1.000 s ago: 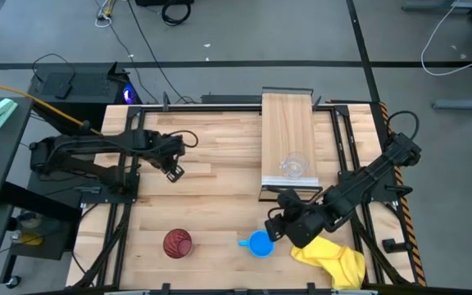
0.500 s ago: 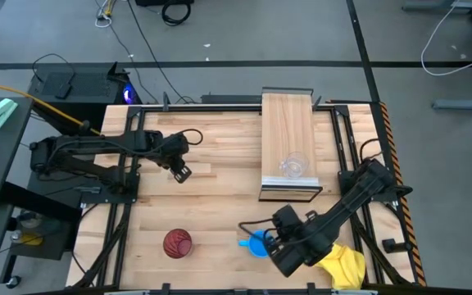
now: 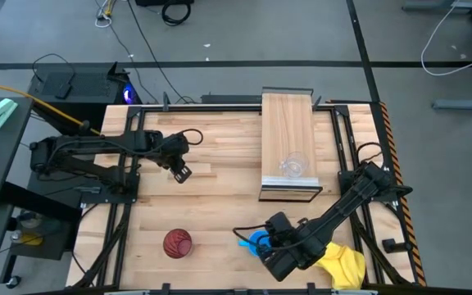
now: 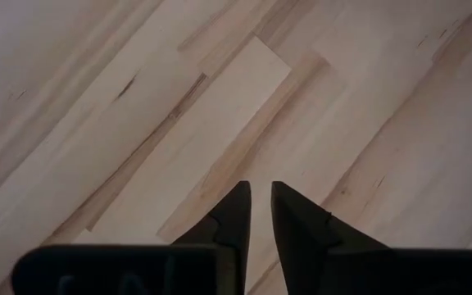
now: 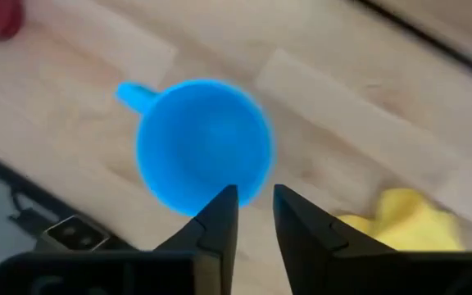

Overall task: Stack small to large cups/mugs on shelf
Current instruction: Put the blue cup on the shelf

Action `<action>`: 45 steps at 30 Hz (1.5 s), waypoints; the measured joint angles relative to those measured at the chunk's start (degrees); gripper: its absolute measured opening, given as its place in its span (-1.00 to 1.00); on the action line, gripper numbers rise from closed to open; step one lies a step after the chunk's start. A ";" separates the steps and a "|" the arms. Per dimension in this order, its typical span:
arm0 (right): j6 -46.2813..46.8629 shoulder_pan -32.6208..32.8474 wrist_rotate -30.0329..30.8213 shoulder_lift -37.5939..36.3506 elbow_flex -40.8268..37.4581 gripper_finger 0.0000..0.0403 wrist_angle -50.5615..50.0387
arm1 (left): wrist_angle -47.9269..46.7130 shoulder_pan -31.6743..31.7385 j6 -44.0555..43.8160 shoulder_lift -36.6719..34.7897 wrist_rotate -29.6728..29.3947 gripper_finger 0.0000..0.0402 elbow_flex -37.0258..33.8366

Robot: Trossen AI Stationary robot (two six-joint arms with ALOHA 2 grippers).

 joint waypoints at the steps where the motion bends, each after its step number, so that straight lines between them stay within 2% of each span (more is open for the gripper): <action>1: -0.45 -0.35 -0.43 0.68 0.00 -0.53 1.32 | 0.02 0.00 0.03 0.00 -0.01 -0.72 0.00; 10: -0.63 -3.07 -1.96 1.89 -0.09 -0.47 -0.71 | 0.02 0.00 0.16 0.02 -0.02 -0.71 0.02; 14: -0.75 -3.29 -1.99 1.84 -2.44 -0.48 -0.56 | 0.02 0.02 1.40 0.02 -0.02 -0.71 0.02; 26: -1.56 -3.24 -2.44 1.86 -6.07 -0.48 3.54 | 0.24 0.00 1.63 0.02 -0.02 -0.75 0.02; 34: -1.56 -3.24 -4.63 1.82 -10.25 -0.48 10.35 | 0.24 0.02 1.62 0.02 0.00 -0.79 0.02; 45: -1.37 -3.28 -5.57 1.82 -10.71 -0.50 10.49 | 0.31 0.02 1.42 0.02 0.00 -0.81 0.02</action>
